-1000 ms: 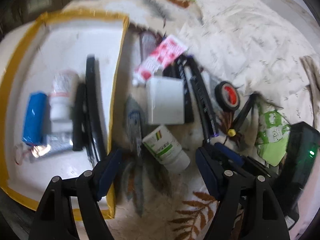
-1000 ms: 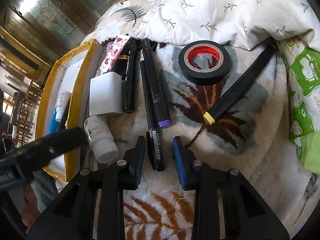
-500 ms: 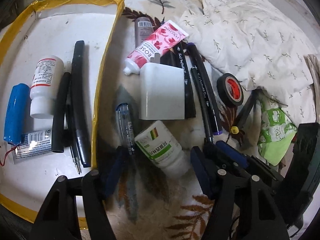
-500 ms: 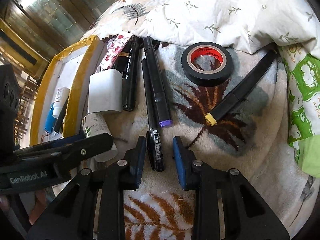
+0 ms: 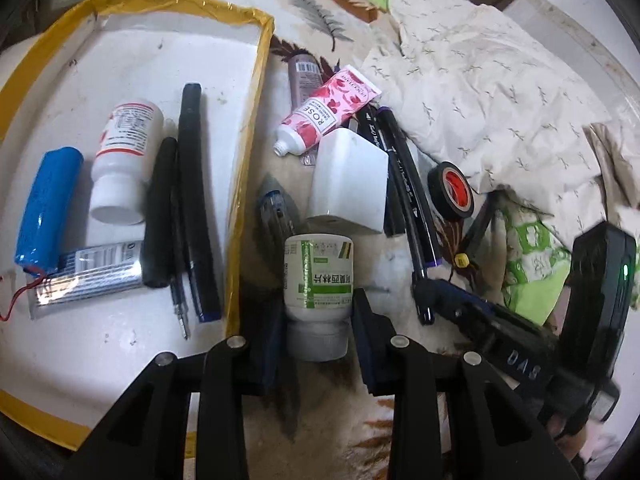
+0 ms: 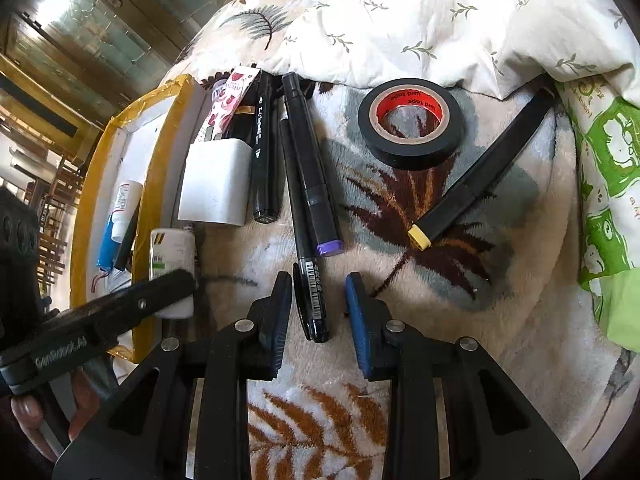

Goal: Organize objects
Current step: 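Grasp the white green-labelled bottle with the left tool while the right tool grasps the black pen, then carry the green-labelled bottle and black pen over the tray with both tools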

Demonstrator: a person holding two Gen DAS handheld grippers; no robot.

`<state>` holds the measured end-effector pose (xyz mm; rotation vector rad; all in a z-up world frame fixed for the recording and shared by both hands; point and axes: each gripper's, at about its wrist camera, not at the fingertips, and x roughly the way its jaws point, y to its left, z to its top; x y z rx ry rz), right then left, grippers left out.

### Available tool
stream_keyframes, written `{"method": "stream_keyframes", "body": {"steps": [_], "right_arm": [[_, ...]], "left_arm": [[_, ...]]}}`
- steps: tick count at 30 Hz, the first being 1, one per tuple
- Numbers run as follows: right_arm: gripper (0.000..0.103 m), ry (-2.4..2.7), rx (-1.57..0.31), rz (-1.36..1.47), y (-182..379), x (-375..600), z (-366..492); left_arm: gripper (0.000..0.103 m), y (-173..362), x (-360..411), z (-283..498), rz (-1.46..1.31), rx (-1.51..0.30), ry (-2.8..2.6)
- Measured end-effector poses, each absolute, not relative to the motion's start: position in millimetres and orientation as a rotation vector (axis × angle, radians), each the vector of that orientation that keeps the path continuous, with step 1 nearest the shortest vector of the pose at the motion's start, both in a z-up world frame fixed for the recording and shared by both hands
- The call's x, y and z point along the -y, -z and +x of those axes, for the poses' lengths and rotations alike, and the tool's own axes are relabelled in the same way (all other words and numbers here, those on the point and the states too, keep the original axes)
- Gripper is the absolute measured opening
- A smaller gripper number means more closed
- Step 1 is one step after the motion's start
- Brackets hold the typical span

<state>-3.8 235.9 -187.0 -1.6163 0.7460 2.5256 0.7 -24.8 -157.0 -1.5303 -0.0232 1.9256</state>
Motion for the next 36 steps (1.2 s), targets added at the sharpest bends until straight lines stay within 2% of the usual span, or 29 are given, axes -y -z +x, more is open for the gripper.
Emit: {"method": "stream_keyframes", "body": {"steps": [6, 9, 13, 14, 16, 17, 26, 28, 30, 36], "right_arm": [[0.028, -2.522, -0.745, -1.618, 186.8, -235.8, -7.2], [0.028, -2.523, -0.715, -1.628, 188.6, -234.1, -12.3], [0.028, -2.514, -0.663, -1.63, 190.7, -229.7, -18.7], [0.027, -2.509, -0.625, -1.635, 190.0, -226.3, -19.5], [0.016, -2.491, -0.556, -1.631, 186.7, -220.6, -17.2], [0.016, -2.483, -0.548, -1.635, 185.7, -218.8, -13.9], [0.014, -2.468, -0.741, -1.7, 185.4, -210.5, 14.0], [0.013, -2.471, -0.72, -1.722, 188.1, -203.7, 13.9], [0.013, -2.483, -0.703, -1.705, 187.2, -199.4, 14.8], [0.013, -2.538, -0.826, -1.581, 169.1, -207.4, 29.7]], "left_arm": [[0.033, 160.5, 20.1, 4.2, -1.51, 0.004, -1.901], [0.033, 153.1, 13.2, 12.1, -1.463, -0.062, -1.937], [0.033, 143.0, 16.8, 15.9, -1.436, -0.043, -1.925], [0.033, 141.3, 18.6, 15.8, -1.432, -0.041, -1.925], [0.033, 139.1, 23.8, 15.1, -1.435, -0.021, -1.925], [0.033, 138.4, 25.7, 14.6, -1.436, -0.014, -1.928], [0.033, 134.6, 39.9, 8.5, -1.451, 0.056, -1.922], [0.033, 131.6, 41.2, 8.1, -1.444, 0.062, -1.93], [0.033, 128.1, 44.6, 8.4, -1.431, 0.067, -1.938], [0.033, 119.0, 55.0, 6.0, -1.432, 0.117, -1.936]]}}
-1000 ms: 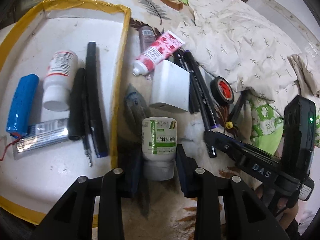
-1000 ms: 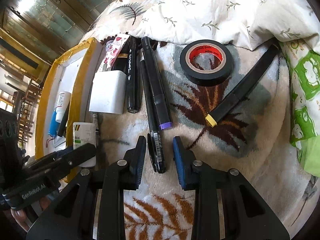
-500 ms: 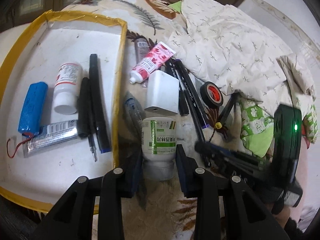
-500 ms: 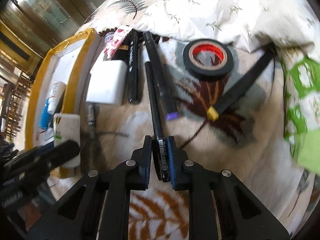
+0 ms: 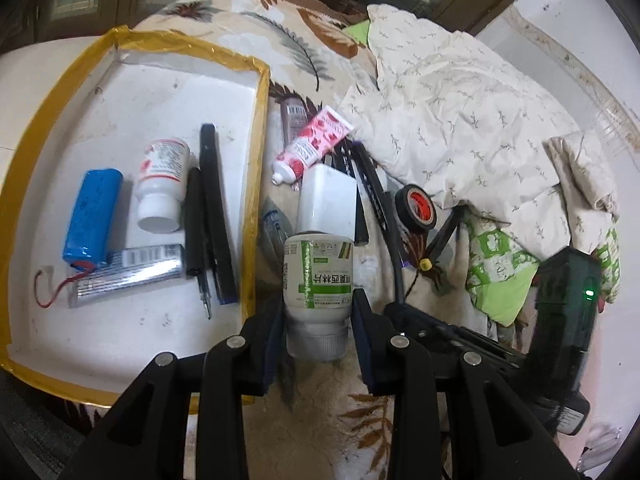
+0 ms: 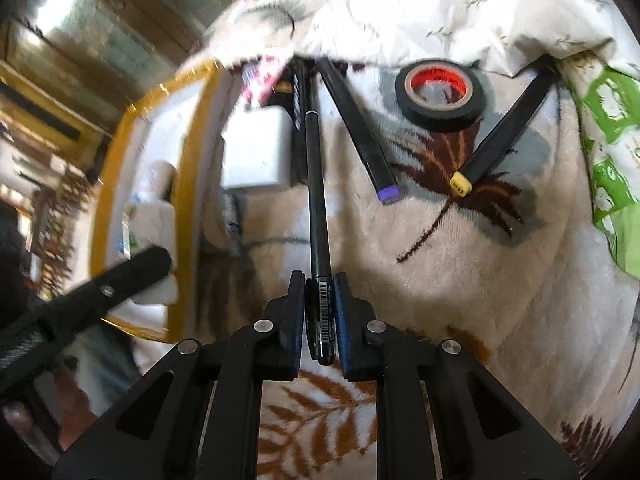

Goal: Organize objects
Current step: 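Carry the green-labelled bottle and black pen over the tray with both tools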

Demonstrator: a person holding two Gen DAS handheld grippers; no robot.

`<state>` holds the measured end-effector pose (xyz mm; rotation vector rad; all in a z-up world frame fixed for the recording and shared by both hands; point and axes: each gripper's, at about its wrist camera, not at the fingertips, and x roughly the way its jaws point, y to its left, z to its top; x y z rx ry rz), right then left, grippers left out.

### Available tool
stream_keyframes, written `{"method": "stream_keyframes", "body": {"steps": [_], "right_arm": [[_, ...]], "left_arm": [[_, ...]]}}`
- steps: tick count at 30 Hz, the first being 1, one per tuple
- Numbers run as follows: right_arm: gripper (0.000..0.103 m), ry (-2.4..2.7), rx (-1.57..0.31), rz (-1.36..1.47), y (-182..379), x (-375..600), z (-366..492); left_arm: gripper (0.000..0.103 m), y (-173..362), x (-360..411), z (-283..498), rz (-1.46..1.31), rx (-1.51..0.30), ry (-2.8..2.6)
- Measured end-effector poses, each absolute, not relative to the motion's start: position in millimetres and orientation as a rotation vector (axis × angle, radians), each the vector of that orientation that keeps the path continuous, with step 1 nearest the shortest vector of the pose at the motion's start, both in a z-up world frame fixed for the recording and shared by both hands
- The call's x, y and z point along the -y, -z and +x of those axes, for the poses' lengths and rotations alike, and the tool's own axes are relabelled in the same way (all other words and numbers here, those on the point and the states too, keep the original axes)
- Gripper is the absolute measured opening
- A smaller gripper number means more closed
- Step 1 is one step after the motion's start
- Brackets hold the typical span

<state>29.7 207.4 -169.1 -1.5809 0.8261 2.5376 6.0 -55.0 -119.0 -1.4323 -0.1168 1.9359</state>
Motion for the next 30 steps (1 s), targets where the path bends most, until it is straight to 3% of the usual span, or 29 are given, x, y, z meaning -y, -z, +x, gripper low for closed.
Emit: {"method": "stream_keyframes", "body": {"steps": [11, 18, 25, 30], "right_arm": [[0.013, -2.752, -0.913, -1.409, 120.6, -180.0, 15.5], [0.013, -2.813, -0.902, -1.499, 129.8, -136.4, -21.0], [0.013, -2.817, -0.803, -1.566, 145.9, -116.7, -43.3], [0.013, -2.783, -0.834, -1.578, 155.2, -125.8, -45.7]], "left_arm": [[0.033, 81.6, 97.6, -18.3, -1.377, 0.23, -2.052], [0.033, 97.2, 118.3, -39.5, -1.443, 0.3, -2.092], [0.033, 102.8, 113.3, -37.3, -1.449, 0.274, -2.092], [0.033, 106.6, 113.2, -36.9, -1.46, 0.269, -2.096]]}}
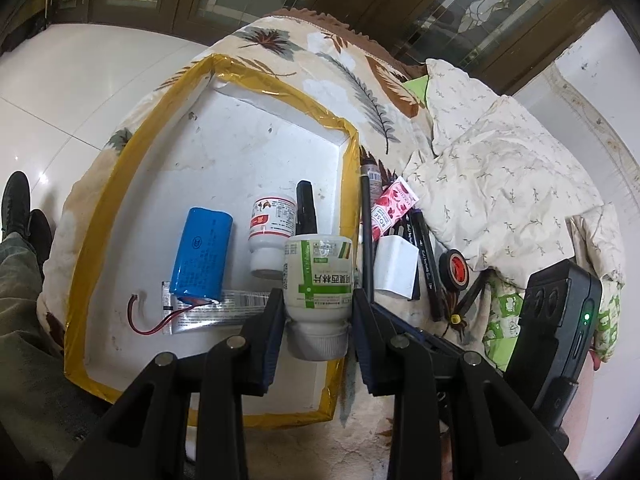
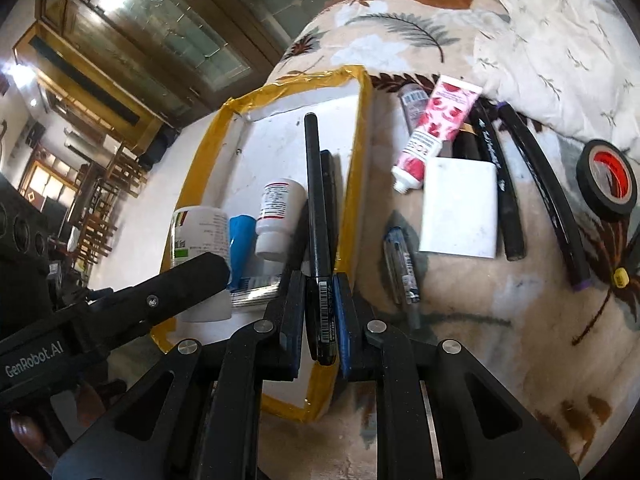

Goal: Organize objects
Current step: 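Carry the green-labelled bottle and black pen over the tray with both tools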

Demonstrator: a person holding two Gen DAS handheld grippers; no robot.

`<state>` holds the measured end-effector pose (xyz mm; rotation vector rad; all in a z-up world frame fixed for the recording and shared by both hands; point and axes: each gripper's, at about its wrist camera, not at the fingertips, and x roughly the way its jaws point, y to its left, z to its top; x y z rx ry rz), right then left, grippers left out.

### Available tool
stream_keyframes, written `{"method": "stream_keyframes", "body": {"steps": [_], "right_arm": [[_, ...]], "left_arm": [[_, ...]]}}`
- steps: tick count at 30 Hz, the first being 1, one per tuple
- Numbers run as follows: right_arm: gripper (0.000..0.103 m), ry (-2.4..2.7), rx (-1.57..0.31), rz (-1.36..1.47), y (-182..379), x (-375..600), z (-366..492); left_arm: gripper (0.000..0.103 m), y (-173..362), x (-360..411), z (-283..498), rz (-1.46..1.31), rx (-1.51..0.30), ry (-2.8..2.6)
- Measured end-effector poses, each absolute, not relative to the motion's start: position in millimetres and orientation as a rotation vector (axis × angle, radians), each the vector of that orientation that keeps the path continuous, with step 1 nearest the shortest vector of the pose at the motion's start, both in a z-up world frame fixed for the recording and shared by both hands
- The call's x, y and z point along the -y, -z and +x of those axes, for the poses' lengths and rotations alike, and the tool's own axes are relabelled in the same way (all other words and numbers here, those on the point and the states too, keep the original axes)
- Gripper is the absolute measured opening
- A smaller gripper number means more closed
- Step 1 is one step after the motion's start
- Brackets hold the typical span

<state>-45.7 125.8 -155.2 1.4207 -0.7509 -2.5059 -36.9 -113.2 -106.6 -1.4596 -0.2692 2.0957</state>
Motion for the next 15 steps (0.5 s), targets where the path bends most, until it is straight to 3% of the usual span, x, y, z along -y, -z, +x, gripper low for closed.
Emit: {"method": "stream_keyframes", "body": {"steps": [7, 11, 15], "right_arm": [[0.014, 2.514, 0.763, 1.424, 154.5, -132.9, -46.4], [0.014, 2.514, 0.748, 1.426, 155.1, -133.2, -47.0], [0.014, 2.499, 0.757, 1.434, 160.5, -131.7, -52.9]], "left_arm": [[0.033, 111.5, 113.3, -38.9, -1.492, 0.282, -2.076], [0.033, 109.7, 102.9, -26.7, -1.496, 0.08, -2.073], [0.033, 108.8, 99.6, -17.7, -1.499, 0.018, -2.062]]}}
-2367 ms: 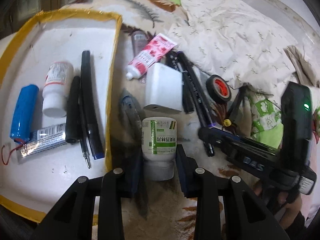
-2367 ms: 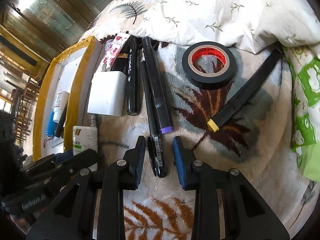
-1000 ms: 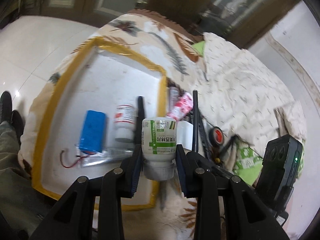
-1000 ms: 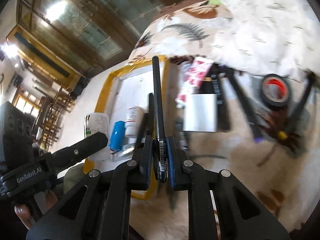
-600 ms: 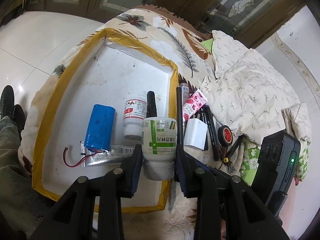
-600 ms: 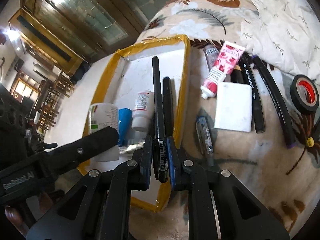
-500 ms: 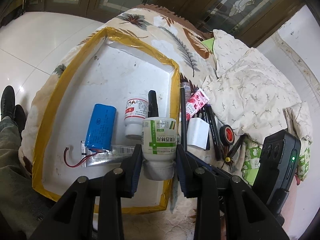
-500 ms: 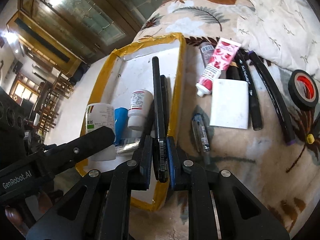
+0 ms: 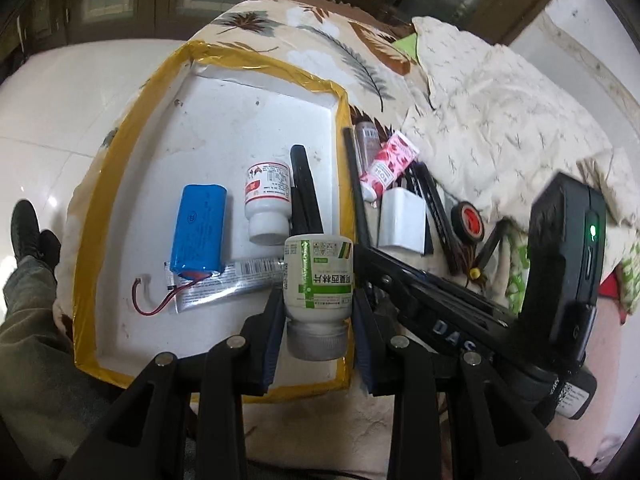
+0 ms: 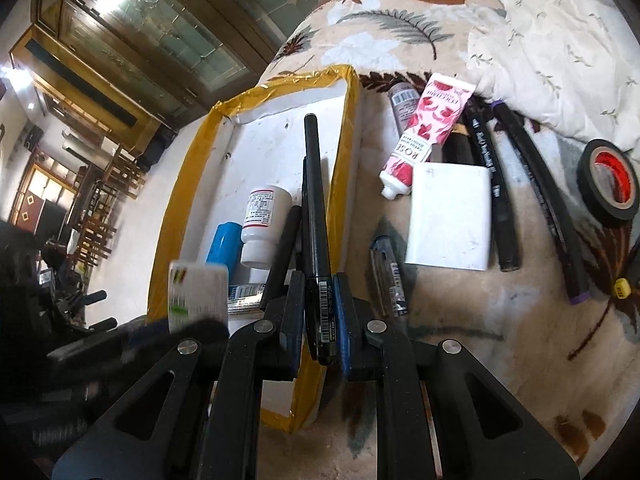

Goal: Organize objects
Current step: 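Carry the green-labelled bottle and black pen over the tray with both tools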

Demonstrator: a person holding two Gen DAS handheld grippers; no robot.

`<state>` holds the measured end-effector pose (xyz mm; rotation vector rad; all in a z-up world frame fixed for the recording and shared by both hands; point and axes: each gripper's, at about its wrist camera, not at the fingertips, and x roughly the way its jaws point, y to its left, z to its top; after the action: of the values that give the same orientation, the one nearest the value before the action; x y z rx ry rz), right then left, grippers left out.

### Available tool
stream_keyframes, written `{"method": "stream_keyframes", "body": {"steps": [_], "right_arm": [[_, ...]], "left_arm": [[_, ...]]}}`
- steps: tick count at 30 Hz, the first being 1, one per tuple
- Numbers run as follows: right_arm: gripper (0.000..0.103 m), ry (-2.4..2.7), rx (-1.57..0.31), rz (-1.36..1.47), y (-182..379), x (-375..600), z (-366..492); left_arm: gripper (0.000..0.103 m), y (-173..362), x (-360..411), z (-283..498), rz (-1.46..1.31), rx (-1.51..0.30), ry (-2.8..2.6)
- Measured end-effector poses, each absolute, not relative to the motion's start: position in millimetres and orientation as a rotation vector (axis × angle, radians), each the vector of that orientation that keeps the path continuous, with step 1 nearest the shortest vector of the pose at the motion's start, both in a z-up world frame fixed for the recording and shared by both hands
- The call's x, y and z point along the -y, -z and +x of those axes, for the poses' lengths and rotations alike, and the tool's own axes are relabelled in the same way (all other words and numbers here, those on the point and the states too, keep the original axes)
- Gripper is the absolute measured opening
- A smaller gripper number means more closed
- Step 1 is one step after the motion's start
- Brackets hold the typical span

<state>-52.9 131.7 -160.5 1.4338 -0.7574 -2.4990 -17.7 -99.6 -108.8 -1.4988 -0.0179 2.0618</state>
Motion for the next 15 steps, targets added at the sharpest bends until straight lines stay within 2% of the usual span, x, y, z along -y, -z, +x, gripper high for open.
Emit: {"method": "stream_keyframes", "body": {"steps": [2, 5, 8, 15], "right_arm": [[0.014, 2.495, 0.736, 1.436, 161.5, -127.0, -55.1], [0.014, 2.504, 0.726, 1.417, 160.9, -127.0, -53.9], [0.014, 2.499, 0.745, 1.416, 162.5, -128.0, -53.8], [0.013, 2.518, 0.742, 1.396, 157.9, -125.4, -54.1]], "left_arm": [[0.033, 108.2, 100.4, -17.0, -1.489, -0.002, -2.07], [0.033, 109.2, 110.0, -19.0, -1.498, 0.069, -2.064], [0.033, 106.2, 110.2, -16.6, -1.478, 0.019, -2.074], [0.033, 103.2, 126.3, -25.5, -1.483, 0.162, -2.092]]}}
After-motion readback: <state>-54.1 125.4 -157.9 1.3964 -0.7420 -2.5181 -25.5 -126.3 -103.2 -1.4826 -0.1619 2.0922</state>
